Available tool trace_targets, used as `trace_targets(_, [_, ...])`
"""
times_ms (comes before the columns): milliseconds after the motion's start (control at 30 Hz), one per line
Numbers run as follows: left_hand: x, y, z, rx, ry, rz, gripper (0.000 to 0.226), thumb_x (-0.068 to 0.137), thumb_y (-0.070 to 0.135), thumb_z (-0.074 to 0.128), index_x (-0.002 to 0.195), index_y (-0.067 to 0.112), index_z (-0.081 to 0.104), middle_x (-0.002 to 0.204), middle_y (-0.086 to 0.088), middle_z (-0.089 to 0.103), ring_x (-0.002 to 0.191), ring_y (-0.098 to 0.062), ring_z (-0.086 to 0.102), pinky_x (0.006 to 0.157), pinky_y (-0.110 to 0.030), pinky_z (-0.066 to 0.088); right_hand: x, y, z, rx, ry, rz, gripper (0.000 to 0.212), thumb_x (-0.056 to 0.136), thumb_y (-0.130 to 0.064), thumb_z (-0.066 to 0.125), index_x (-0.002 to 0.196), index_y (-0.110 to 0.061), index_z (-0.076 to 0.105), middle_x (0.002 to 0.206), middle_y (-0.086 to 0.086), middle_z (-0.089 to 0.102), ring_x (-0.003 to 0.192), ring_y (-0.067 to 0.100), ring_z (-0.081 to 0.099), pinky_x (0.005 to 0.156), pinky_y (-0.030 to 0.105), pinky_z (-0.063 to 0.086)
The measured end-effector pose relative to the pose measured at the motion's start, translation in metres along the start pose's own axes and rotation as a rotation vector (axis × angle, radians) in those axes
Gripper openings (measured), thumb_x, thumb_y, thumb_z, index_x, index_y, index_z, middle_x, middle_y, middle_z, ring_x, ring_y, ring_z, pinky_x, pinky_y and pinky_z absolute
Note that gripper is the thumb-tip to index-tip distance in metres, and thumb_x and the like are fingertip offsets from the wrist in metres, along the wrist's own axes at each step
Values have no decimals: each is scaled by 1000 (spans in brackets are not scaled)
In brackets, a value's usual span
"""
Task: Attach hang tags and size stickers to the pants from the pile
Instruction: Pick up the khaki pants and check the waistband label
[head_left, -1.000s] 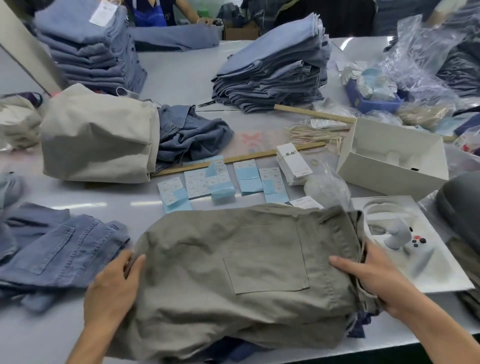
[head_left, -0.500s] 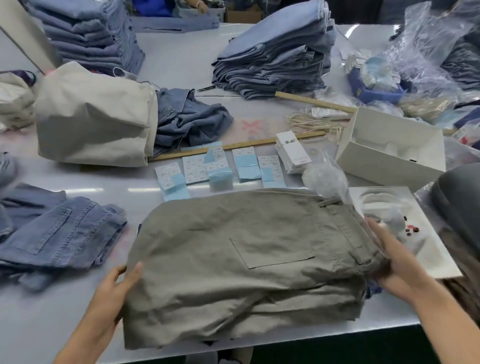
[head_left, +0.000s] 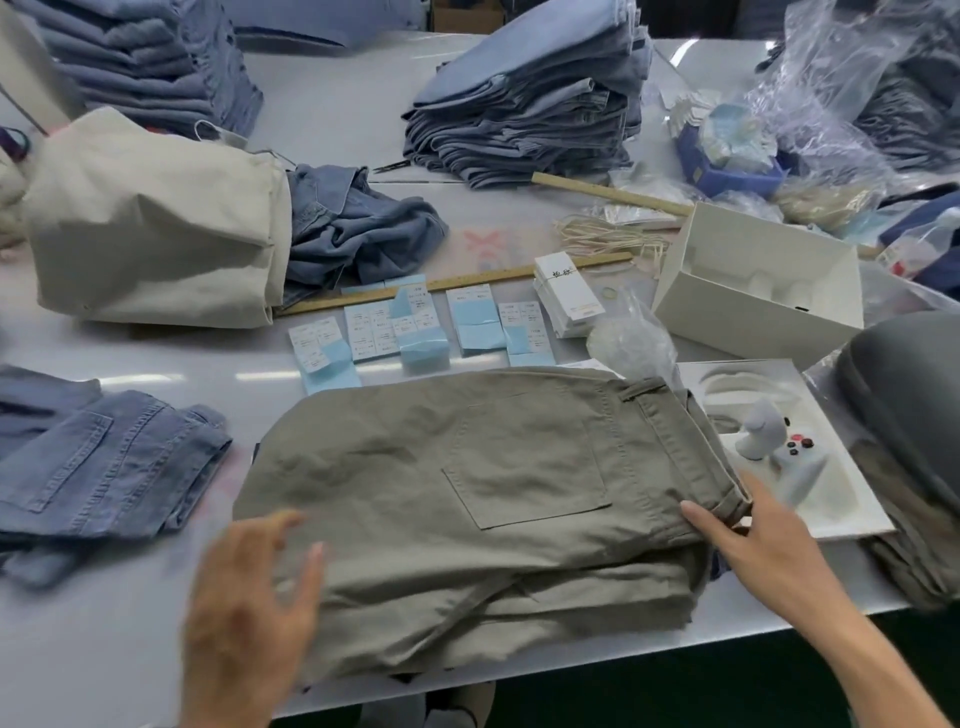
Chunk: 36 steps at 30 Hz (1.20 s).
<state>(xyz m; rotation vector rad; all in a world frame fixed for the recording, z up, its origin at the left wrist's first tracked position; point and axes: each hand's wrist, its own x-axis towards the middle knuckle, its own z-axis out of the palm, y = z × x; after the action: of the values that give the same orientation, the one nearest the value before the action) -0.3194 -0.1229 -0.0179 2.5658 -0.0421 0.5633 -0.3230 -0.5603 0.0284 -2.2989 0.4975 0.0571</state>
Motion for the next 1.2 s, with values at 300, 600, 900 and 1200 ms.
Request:
trace_targets(300, [-17,81,51,50,-246,550,59,84,29,78,136,16,53,101,-3,59,81,-28,58,64,-42,54,3,-89,-23,1011,84,109,6,99,-8,57,100,-12,62,73,5,71,49,15,64,47,23,55])
trace_targets(600, [-16,57,21,-156,74,568,12,89,24,76,86,18,66,73,1,56,60,-23,52,59,-31,43,-13,-69,-30,1160,106,50,10,93,-15,62,99,-20,68,89,3,71,64,11,66,47,20,51])
trace_targets(900, [-12,75,36,-210,-163,537,22,99,43,57,87,28,67,84,12,60,73,-9,60,60,-24,48,-24,11,4,512,283,384,14,97,-15,66,90,-27,69,91,9,74,86,27,71,66,36,54])
trace_targets(1200, [8,100,80,-104,-455,510,32,94,52,50,113,39,73,125,19,68,113,-10,67,93,-29,43,-25,-59,24,489,431,4,14,99,-25,62,90,-36,62,77,2,63,66,24,60,59,38,51])
